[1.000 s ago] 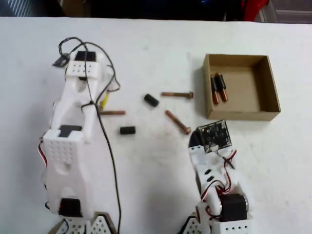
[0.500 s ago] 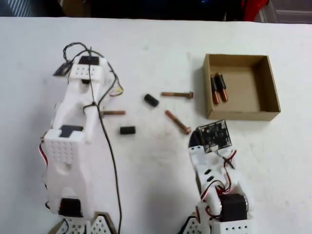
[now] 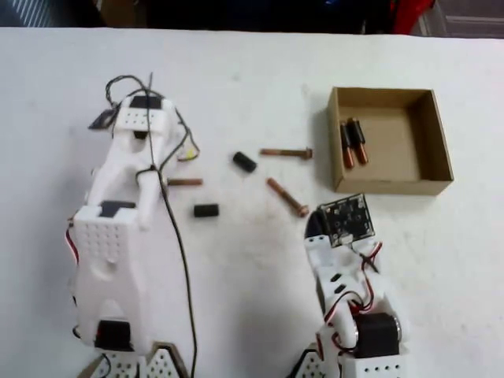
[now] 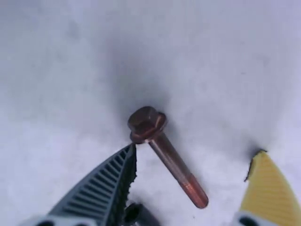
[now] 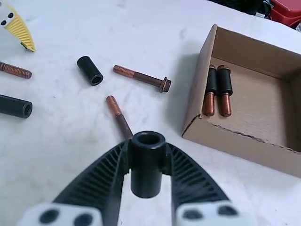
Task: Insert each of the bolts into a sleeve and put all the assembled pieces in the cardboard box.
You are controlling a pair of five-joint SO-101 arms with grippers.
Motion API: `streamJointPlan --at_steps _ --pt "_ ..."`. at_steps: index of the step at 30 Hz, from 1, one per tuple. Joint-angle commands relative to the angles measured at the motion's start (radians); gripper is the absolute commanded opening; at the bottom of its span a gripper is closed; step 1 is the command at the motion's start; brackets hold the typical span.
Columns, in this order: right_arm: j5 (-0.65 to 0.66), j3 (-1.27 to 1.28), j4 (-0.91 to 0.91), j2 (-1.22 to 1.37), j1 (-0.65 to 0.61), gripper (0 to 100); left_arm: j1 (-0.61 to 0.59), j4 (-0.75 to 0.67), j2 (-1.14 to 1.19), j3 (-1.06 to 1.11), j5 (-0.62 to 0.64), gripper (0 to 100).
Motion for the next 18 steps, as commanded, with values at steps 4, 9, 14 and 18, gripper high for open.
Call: streamJointPlan --at_steps 4,9,14,18 --pt "0.017 -0.005 -0.002 -0.016 -0.007 1.6 -0.019 -0.006 0.01 -0.041 0.011 38" --pt "0.017 -0.005 -0.002 -0.016 -0.007 1.6 -0.035 -0.006 0.01 -0.043 0.011 33" --pt "0.017 -0.005 -0.002 -0.016 -0.007 1.6 -0.062 -0.006 0.01 -0.044 0.011 14" --pt "0.017 -0.005 -0.002 -0.016 -0.007 1.6 -0.062 -0.006 0.01 -0.043 0.009 8"
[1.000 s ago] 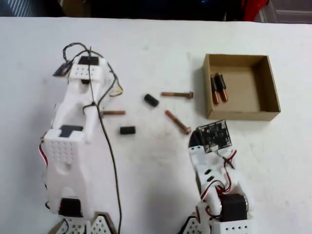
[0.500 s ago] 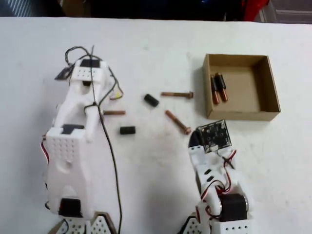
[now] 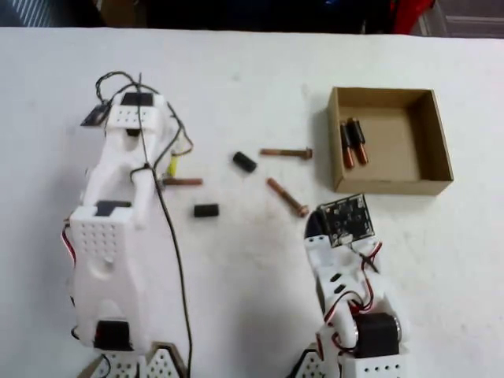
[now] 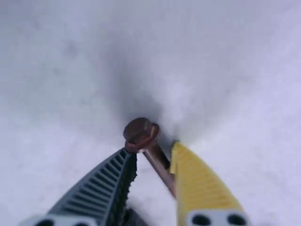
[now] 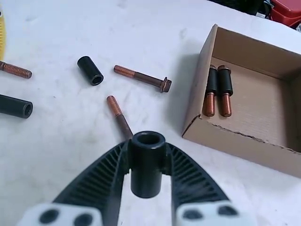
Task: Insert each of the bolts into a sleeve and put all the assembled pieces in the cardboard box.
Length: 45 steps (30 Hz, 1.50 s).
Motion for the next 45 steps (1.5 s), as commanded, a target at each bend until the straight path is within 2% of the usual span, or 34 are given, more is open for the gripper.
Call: streamJointPlan --at_steps 1,13,16,23,28,34,41,45 --pt "0.017 -0.005 -0.002 -0.016 -0.005 1.6 -0.027 -0.002 -0.001 -0.003 0.006 9" --pt "0.017 -0.005 -0.002 -0.016 -0.005 1.6 -0.022 -0.009 0.001 -0.008 0.006 11" --pt "0.017 -0.005 -0.001 -0.016 -0.005 1.6 -0.022 -0.011 -0.001 -0.009 -0.002 4" --pt "0.017 -0.005 0.001 -0.016 -0.005 1.6 0.004 -0.023 -0.008 -0.009 -0.144 2" --pt "0.017 -0.005 0.001 -0.016 -0.005 1.6 0.025 -0.015 -0.004 -0.049 -0.344 2" --pt "0.018 0.005 -0.002 -0.016 -0.01 1.6 0.053 0.011 0.001 -0.141 -0.7 2" --pt "0.018 0.005 -0.002 -0.016 -0.008 1.6 0.094 0.005 0.001 -0.149 -1.138 2" --pt "0.018 0.005 -0.002 -0.016 -0.01 1.6 0.096 0.011 0.002 -0.146 -1.332 2"
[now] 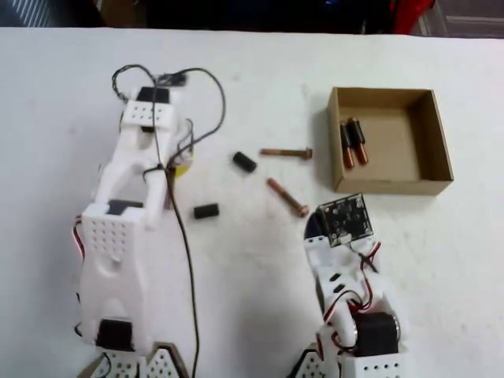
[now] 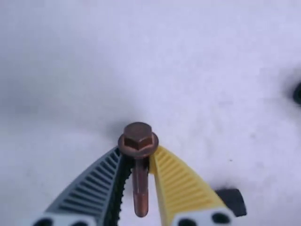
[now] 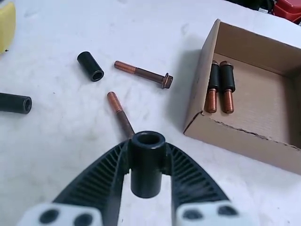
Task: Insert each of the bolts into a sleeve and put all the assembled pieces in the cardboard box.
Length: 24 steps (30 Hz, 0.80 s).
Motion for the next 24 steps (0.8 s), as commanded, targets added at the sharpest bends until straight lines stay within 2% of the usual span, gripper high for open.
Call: streamJointPlan --at_steps 1,5,17,24 --pt "0.018 -0.011 -0.002 -0.016 -0.01 1.6 0.021 0.015 -0.01 -0.041 -0.169 2" --pt "0.018 -0.011 -0.002 -0.016 -0.01 1.6 0.021 0.017 -0.01 -0.041 -0.236 2" --pt "0.018 -0.009 -0.001 -0.015 -0.013 1.7 0.018 0.046 -0.022 -0.049 -0.233 2" --pt "0.017 0.031 -0.05 -0.015 -0.183 1.7 0.004 0.075 -0.036 -0.051 -0.235 2"
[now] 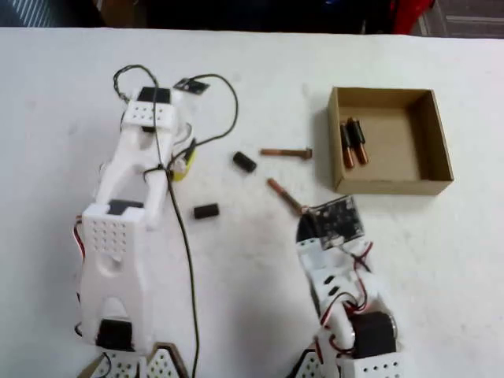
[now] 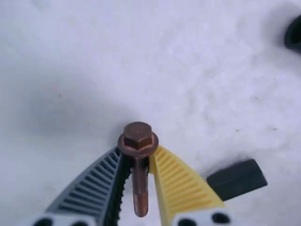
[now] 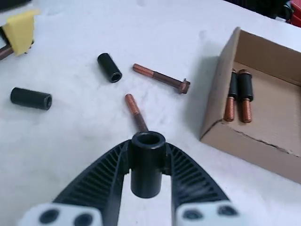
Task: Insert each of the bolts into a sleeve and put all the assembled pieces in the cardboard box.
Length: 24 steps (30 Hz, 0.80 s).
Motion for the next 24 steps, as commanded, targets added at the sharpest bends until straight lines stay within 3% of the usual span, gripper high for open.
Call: streamJointPlan --at_steps 1,7,16,24 --pt "0.018 0.04 -0.085 -0.015 -0.111 1.7 0.001 0.035 -0.053 -0.051 -0.011 2" --pt "0.101 0.167 -0.331 -0.015 -0.213 1.7 -0.01 0.091 -0.22 -0.041 -0.017 2" --pt "0.101 0.19 -0.509 -0.013 -0.246 1.7 -0.008 0.109 -0.372 -0.043 -0.017 2" --pt "-0.081 0.204 -0.691 -0.012 -0.263 1.6 -0.005 0.155 -0.53 -0.034 -0.017 2"
